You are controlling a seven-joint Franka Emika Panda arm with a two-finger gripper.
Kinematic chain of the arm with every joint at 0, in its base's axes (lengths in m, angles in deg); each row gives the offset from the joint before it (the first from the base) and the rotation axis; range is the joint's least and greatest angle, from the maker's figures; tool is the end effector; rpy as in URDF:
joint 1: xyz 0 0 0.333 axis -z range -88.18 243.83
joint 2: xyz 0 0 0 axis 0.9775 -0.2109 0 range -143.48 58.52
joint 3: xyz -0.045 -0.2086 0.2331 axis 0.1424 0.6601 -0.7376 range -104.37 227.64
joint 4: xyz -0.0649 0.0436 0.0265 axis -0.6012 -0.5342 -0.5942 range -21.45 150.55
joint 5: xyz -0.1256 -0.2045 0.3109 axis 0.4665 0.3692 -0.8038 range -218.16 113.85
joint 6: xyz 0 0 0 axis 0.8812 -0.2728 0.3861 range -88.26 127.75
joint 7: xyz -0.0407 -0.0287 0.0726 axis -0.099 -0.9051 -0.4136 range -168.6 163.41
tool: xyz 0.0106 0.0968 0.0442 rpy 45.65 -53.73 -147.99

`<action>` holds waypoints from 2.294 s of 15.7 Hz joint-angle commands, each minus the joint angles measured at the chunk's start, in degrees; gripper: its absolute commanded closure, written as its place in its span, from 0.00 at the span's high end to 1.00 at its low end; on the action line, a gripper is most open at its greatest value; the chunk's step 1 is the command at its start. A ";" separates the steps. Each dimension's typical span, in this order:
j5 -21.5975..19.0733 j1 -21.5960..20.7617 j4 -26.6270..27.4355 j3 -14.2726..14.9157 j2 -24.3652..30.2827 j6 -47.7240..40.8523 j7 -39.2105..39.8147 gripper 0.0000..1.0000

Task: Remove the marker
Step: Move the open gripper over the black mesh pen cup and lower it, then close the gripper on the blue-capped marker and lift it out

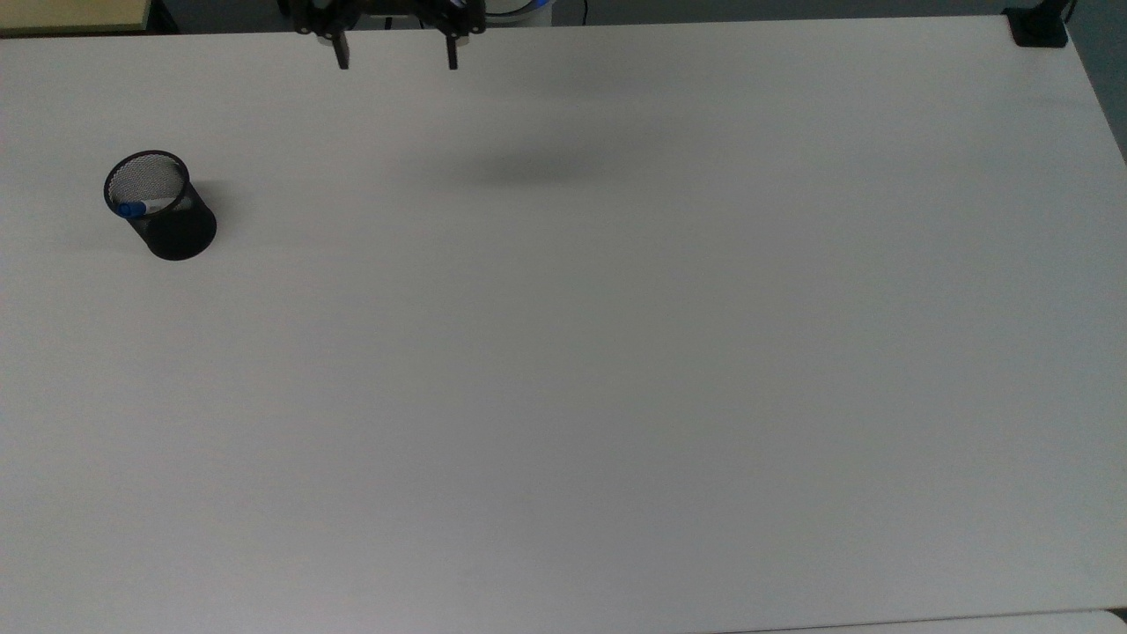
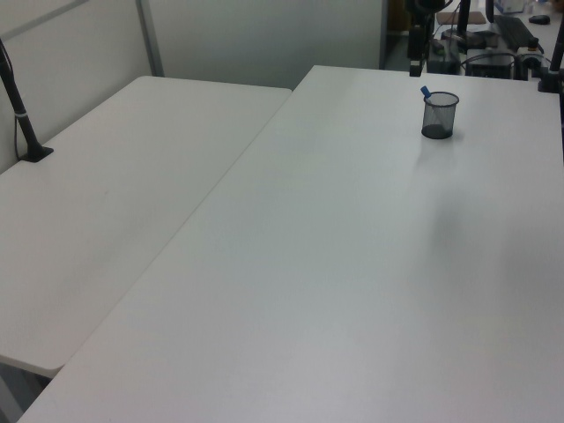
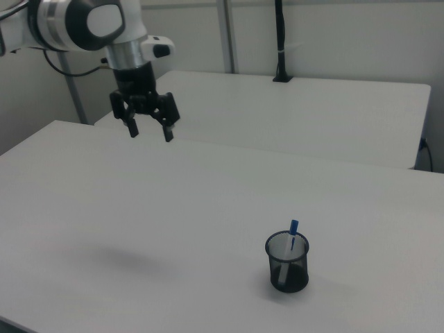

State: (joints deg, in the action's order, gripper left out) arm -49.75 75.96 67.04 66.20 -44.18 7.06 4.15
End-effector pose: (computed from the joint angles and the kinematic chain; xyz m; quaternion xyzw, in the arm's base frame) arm 0.5683 -0.0303 0.5940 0.9991 0.0369 -0.0007 0.0221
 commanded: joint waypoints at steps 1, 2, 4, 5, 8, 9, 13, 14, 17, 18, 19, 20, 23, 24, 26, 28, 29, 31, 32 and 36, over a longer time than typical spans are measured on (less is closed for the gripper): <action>0.32 3.88 0.58 0.10 0.12 -0.27 5.46 1.00; 0.32 5.19 0.58 0.10 -0.31 0.08 6.51 1.00; 0.32 7.92 0.58 0.10 -1.19 1.74 9.06 1.00; 0.32 9.41 0.58 0.10 -1.72 3.06 10.20 1.00; 0.32 14.07 0.58 0.10 -4.18 7.71 13.11 1.00; 0.32 15.48 0.58 0.10 -4.97 9.64 13.72 1.00; 0.41 19.79 0.67 0.10 -8.66 13.61 18.20 0.94; 0.41 20.49 0.76 0.19 -9.71 14.84 19.08 0.91; 0.41 22.25 0.85 0.19 -13.13 19.49 19.36 0.79; 0.41 22.43 0.85 0.19 -14.11 20.72 19.36 0.78; 0.50 22.78 0.85 0.19 -14.99 22.13 19.36 0.77; 0.50 22.96 0.85 0.19 -15.69 23.27 19.36 0.73; 1.46 23.48 0.85 0.28 -17.89 26.00 19.27 0.67; 2.25 23.75 0.85 0.28 -18.33 26.71 19.27 0.65; 2.43 23.93 0.85 0.28 -19.21 27.59 19.27 0.58; 2.52 23.93 0.85 0.28 -19.48 27.77 19.35 0.52; 2.52 23.93 0.85 0.28 -19.56 27.77 19.36 0.50; 2.52 23.93 0.85 0.28 -19.92 27.85 19.36 0.40; 2.52 23.93 0.85 0.28 -20.26 27.86 19.36 0.32; 2.34 24.01 0.67 0.28 -20.27 27.77 20.49 0.14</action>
State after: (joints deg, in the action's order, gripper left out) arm -47.89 99.70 67.28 66.66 -64.60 33.56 22.64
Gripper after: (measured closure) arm 0.793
